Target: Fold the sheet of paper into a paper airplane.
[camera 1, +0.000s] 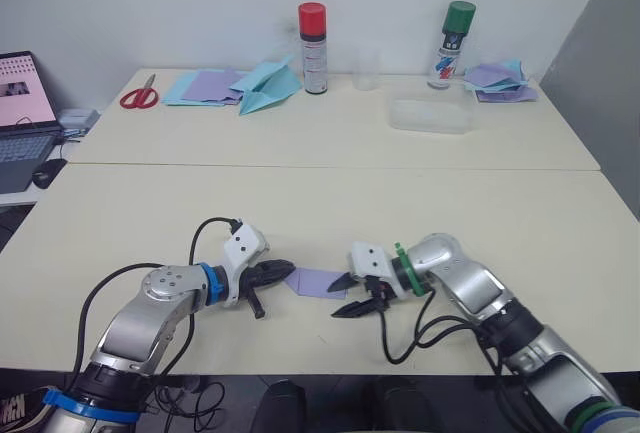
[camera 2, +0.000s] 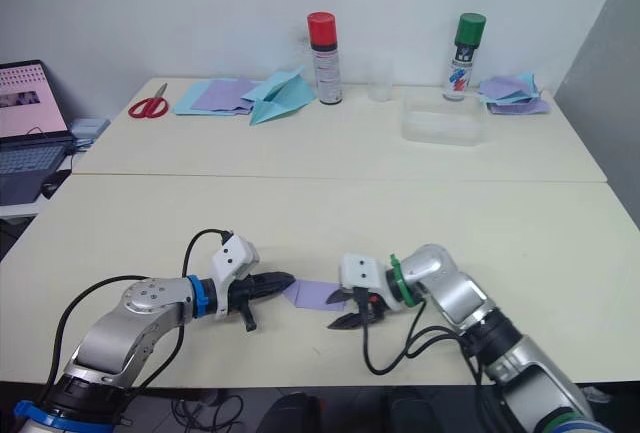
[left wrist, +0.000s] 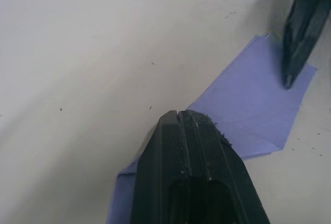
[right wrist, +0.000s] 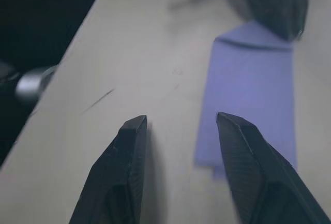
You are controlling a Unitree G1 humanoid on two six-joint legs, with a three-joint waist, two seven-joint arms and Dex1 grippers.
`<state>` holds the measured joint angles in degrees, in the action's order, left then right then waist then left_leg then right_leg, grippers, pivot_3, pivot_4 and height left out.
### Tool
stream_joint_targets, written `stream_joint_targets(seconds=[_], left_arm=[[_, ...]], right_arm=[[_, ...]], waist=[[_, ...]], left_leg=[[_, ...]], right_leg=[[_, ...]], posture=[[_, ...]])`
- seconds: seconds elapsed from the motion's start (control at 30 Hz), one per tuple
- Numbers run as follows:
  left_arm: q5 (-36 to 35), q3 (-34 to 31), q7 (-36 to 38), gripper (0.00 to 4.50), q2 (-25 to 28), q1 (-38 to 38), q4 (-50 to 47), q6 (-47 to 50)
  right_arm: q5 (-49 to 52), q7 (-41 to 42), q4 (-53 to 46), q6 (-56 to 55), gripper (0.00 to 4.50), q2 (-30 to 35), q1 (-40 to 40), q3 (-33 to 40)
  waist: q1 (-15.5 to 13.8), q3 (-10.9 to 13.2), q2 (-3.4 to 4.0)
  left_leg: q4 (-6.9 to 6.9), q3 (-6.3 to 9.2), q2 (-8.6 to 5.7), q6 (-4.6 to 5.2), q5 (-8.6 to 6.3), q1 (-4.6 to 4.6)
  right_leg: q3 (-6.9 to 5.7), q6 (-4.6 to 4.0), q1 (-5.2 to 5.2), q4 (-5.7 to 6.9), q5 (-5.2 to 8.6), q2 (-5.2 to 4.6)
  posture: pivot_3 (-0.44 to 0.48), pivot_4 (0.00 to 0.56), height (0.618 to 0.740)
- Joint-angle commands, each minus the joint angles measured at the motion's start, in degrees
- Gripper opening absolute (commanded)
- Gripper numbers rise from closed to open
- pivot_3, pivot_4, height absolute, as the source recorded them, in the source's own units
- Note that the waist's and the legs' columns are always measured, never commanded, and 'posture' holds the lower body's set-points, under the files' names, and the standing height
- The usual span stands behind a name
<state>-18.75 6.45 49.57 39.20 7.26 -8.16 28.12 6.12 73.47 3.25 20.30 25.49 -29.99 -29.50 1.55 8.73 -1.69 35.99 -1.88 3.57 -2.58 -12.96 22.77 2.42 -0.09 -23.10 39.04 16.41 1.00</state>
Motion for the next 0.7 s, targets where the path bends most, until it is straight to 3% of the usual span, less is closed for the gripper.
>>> stream_joint_targets(seconds=[0.03, 0.13, 0.2, 0.37, 0.4, 0.7], left_arm=[[2.9, 3.34, 0.12, 0.0, -0.23, -1.75, 3.42, 1.41], [3.07, 3.33, 0.23, 0.0, -0.21, -1.97, 3.33, 1.21], [3.19, 3.29, 0.23, 0.0, -0.3, -2.06, 3.28, 1.13], [3.44, 3.61, 0.01, 0.0, -0.82, -2.02, 2.93, 1.14], [3.45, 3.64, 0.0, 0.0, -0.86, -2.04, 2.82, 1.17], [3.68, 3.54, 0.22, 0.0, -0.43, -3.03, 1.69, 1.17]], right_arm=[[6.12, 0.02, -5.38, 7.54, 2.25, -0.12, -0.54, 4.67], [12.01, -2.08, -8.71, 15.54, 2.25, -1.81, -1.69, 9.11], [14.23, -5.17, -9.52, 18.47, 1.89, -3.95, -2.6, 11.66], [6.9, -17.45, -5.2, 12.57, 0.15, -11.09, -2.0, 8.45], [5.35, -19.15, -4.04, 11.1, 0.03, -11.95, -1.59, 7.47], [-3.37, -24.46, 1.81, 2.68, 0.03, -11.62, 3.32, 1.82]], waist=[[0.01, 0.0, 0.02], [0.03, -0.02, 0.05], [0.03, -0.02, 0.05], [0.04, -0.08, 0.08], [0.02, -0.08, 0.09], [0.0, -0.09, 0.09]], left_leg=[[0.0, 0.01, 0.0, 0.0, 0.0, 0.0], [0.0, 0.03, 0.01, 0.0, 0.0, -0.01], [-0.01, 0.04, 0.02, 0.0, 0.0, -0.01], [0.0, 0.03, 0.0, 0.0, 0.0, 0.01], [0.0, 0.02, 0.01, 0.0, 0.0, 0.01], [0.03, -0.09, -0.08, 0.0, 0.0, 0.06]], right_leg=[[-0.01, 0.0, -0.01, 0.01, 0.0, 0.0], [-0.02, 0.01, 0.0, 0.04, -0.01, 0.01], [-0.03, 0.02, 0.0, 0.04, -0.01, 0.01], [-0.02, 0.03, 0.0, 0.02, -0.02, 0.01], [-0.01, 0.04, 0.0, 0.02, -0.02, 0.01], [0.08, 0.09, -0.02, -0.05, -0.04, -0.06]], posture=[[0.0, 0.15, 0.74], [0.0, 0.15, 0.74], [0.0, 0.15, 0.74], [0.0, 0.15, 0.74], [0.0, 0.15, 0.74], [0.0, 0.15, 0.74]])
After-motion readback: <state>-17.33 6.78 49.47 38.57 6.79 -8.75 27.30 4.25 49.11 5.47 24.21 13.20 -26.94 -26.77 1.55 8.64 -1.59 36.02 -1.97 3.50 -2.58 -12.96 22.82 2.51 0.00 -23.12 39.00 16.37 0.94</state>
